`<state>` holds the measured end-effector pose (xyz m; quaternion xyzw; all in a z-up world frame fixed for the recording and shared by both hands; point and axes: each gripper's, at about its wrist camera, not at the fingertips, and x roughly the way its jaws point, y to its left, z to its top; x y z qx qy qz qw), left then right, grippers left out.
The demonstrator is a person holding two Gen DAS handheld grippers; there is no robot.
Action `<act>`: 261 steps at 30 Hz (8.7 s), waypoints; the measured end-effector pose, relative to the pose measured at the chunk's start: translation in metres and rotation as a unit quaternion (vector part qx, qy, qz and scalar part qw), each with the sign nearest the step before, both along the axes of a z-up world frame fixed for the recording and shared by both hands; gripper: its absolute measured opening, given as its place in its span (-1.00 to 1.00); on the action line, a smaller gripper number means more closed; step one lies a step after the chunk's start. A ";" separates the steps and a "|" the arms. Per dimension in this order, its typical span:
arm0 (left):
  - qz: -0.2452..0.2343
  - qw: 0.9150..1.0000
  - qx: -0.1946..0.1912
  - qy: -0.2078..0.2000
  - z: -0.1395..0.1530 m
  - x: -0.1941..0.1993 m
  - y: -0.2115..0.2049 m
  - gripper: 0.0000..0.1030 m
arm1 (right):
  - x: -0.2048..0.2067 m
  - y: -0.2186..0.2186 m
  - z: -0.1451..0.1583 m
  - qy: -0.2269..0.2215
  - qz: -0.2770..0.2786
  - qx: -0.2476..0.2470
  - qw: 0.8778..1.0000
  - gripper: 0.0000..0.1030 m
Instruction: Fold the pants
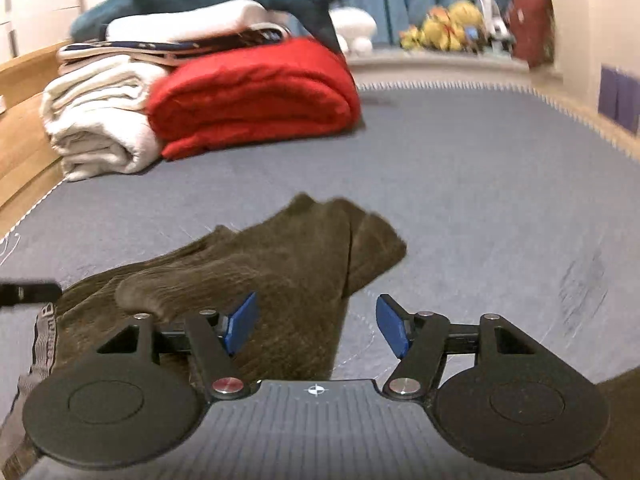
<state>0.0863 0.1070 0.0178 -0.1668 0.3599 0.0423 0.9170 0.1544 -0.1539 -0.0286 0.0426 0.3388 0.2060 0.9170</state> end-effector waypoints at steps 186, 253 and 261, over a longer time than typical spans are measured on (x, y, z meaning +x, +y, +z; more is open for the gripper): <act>-0.220 0.966 0.125 0.054 -0.093 0.072 -0.060 -0.05 | 0.180 -0.335 -0.086 0.104 -0.382 -0.005 0.919 0.10; -0.047 0.984 0.173 -0.015 -0.004 -0.092 0.025 0.56 | -0.116 -0.070 0.067 -0.051 0.025 0.048 0.997 0.25; -0.044 0.986 0.151 0.061 -0.041 -0.076 0.053 -0.20 | -0.132 -0.007 0.020 -0.052 0.142 -0.073 0.986 0.25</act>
